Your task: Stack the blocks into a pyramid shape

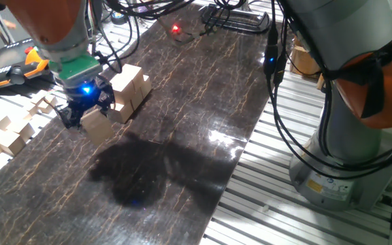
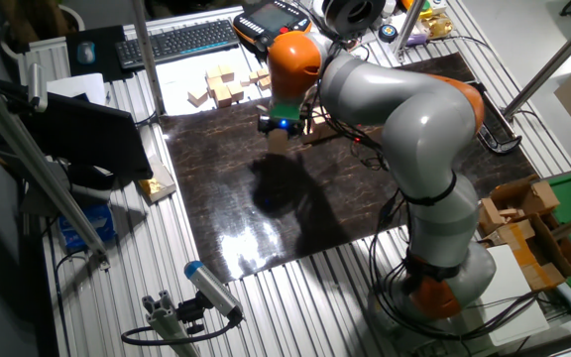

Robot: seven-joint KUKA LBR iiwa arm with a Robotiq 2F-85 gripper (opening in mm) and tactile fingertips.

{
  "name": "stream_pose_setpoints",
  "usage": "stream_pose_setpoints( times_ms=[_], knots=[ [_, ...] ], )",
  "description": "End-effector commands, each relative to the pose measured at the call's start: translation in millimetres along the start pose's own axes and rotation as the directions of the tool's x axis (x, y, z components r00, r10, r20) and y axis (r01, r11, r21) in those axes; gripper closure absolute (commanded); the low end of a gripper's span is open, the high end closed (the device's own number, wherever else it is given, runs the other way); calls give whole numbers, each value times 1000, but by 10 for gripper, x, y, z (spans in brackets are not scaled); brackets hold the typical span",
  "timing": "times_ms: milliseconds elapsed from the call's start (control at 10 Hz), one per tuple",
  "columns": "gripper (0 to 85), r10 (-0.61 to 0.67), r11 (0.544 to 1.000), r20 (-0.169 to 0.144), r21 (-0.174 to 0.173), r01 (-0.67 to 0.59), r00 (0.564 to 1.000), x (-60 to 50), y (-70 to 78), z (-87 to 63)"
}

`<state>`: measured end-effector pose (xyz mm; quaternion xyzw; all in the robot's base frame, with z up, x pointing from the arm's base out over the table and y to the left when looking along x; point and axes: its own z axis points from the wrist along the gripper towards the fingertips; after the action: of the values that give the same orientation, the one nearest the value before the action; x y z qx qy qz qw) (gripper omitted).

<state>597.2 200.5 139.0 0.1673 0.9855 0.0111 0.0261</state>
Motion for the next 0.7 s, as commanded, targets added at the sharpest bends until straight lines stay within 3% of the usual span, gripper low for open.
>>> stream_pose_setpoints(
  times_ms=[0,600],
  knots=[
    [843,-28,1000,-1,1,28,1000,-6,-11,-19],
    [843,-87,996,7,8,87,996,-88,-154,-217]
  ],
)
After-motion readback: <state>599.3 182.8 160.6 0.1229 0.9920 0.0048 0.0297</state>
